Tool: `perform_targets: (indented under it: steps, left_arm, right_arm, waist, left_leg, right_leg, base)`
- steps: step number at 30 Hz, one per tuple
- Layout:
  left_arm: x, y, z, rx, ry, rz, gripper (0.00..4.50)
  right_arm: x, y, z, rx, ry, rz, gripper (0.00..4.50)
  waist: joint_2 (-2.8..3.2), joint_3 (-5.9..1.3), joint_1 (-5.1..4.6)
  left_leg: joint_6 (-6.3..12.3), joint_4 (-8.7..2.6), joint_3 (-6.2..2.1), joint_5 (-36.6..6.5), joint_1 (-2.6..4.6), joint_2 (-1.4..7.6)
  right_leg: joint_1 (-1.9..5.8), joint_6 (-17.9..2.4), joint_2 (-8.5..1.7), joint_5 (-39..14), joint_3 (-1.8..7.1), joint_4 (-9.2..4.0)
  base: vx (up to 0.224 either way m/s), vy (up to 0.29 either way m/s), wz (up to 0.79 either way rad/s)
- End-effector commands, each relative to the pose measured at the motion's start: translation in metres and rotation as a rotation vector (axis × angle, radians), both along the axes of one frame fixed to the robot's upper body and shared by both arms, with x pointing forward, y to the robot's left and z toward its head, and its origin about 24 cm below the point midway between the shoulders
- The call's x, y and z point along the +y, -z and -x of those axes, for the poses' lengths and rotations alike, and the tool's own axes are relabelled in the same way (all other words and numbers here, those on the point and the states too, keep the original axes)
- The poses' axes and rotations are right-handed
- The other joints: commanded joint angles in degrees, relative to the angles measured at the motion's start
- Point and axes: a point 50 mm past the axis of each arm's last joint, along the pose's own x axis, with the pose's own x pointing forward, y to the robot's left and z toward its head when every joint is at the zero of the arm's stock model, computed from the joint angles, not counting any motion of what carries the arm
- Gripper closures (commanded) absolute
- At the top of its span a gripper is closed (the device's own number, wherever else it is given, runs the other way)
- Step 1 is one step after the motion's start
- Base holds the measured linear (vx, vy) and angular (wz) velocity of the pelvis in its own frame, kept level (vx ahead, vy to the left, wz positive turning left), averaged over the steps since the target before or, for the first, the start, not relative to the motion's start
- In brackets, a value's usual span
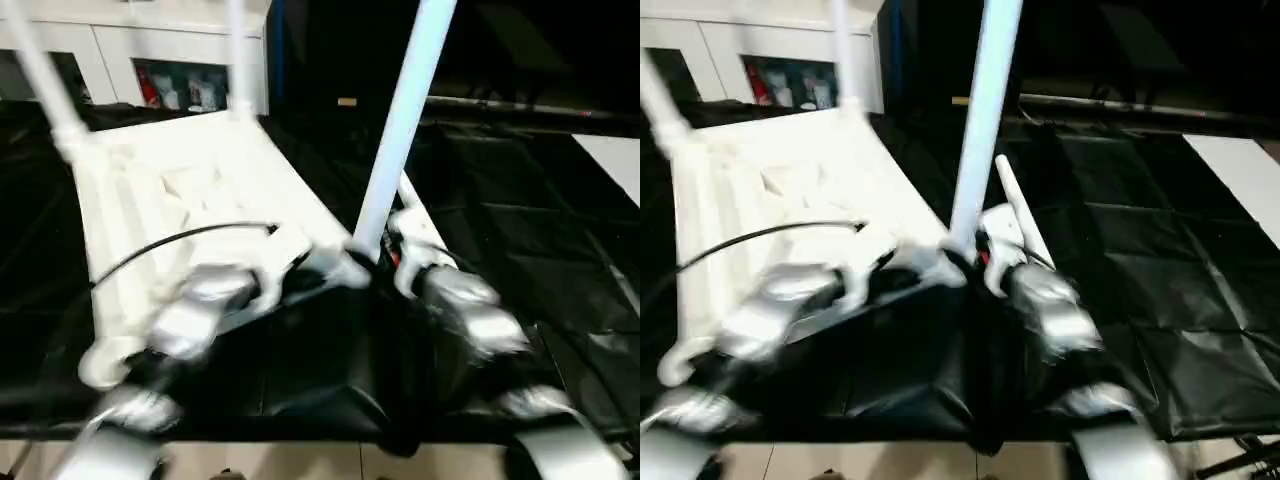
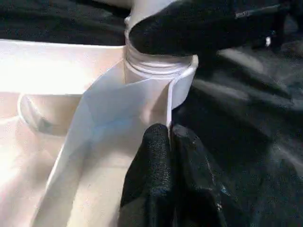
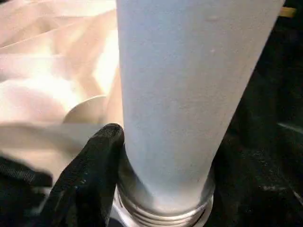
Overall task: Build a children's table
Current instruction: Rotate leg to tighten
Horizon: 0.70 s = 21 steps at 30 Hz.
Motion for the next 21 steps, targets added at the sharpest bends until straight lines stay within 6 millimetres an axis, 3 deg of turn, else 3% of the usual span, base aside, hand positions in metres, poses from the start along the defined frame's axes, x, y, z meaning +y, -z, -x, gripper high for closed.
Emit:
perform_targets:
  steps: [1,2,4,6,11,12,15,18,21]
  left_arm:
    - [-0.005,-0.013,-0.022,-0.031,-0.215,0.056,4.5]
    - [-0.005,-0.013,-0.022,-0.031,-0.218,0.055,4.5]
    - [-0.009,-0.013,-0.025,-0.041,-0.239,0.037,4.5]
    - [-0.023,-0.024,-0.033,-0.093,-0.233,0.002,4.5]
    - [-0.028,-0.027,-0.032,-0.123,-0.163,-0.018,4.5]
    - [-0.028,-0.026,-0.032,-0.122,-0.153,-0.016,4.5]
    - [-0.029,-0.024,-0.031,-0.126,-0.137,-0.013,4.5]
    - [-0.027,-0.024,-0.03,-0.138,-0.132,-0.004,4.5]
    - [-0.019,-0.029,-0.03,-0.168,-0.137,0.013,4.5]
  right_arm:
    - [0.001,0.031,0.008,0.167,0.167,0.035,1.99]
    - [0.001,0.031,0.007,0.167,0.168,0.036,2.0]
    - [0.005,0.031,0.006,0.162,0.19,0.048,2.0]
    - [0.011,0.023,-0.001,0.136,0.278,0.08,2.0]
    - [0.013,0.016,-0.003,0.096,0.26,0.061,2.0]
    - [0.012,0.016,-0.003,0.091,0.26,0.058,1.66]
    - [0.01,0.013,-0.004,0.06,0.255,0.042,1.29]
    - [0.006,0.007,-0.005,0.019,0.244,0.053,1.23]
    - [0.003,-0.004,-0.005,-0.057,0.212,0.064,0.88]
  waist:
    - [0.3,-3.44,-0.22]
    - [0.28,-3.59,-0.13]
    - [0.24,-3.52,-0.28]
    - [0.29,-3.63,-0.61]
    - [0.58,-3.88,-0.23]
    - [0.56,-3.95,-0.15]
    - [0.69,-3.9,0.01]
    - [0.91,-3.9,0.02]
    - [0.68,-4.06,0.13]
  left_leg:
    - [-1.06,-4.42,-0.18,-15.83,0.32,1.3]
    - [-1.49,-4.35,-0.24,-16.67,0.72,1.37]
    - [-1.19,-4.76,-0.61,-16.8,-0.29,1.38]
    - [-1.3,-4.66,-0.61,-17.48,0.17,1.31]
    - [0.1,-4.42,-0.33,-13.67,-0.04,1.31]
    - [0.21,-4.37,-0.26,-13.05,-0.08,1.28]
    - [0.55,-4.36,-0.24,-12.7,-0.12,1.35]
    - [0.38,-4.42,-0.25,-13.6,-0.02,1.39]
    - [1.01,-4.21,-0.23,-11.45,-0.3,1.42]
  right_leg:
    - [2.17,-8.32,-2.85,-21.61,2.48,-5.12]
    - [2.08,-8.67,-2.73,-20.31,2.41,-5.05]
    - [2.76,-7.55,-2.86,-20.14,2.21,-4.91]
    - [2.45,-6.72,-2.88,-20.86,2.25,-5.18]
    - [2.91,-9.27,-2.74,-11.63,2.38,-4.27]
    - [3.01,-9.74,-2.73,-10.63,2.39,-4.17]
    - [3.11,-10.78,-2.76,-8.87,2.37,-4.1]
    - [3.14,-10.99,-2.8,-9.84,2.38,-4.13]
    - [3.43,-11.51,-2.82,-6.68,2.42,-3.78]
  base:
    - [0.0,0.0,0.0]
    - [0.0,0.0,0.0]
    - [0.0,0.0,0.0]
    - [0.0,0.0,0.0]
    - [0.0,0.0,0.0]
    - [0.0,0.0,0.0]
    - [0.0,0.0,0.0]
    - [0.0,0.0,0.0]
    - [0.0,0.0,0.0]
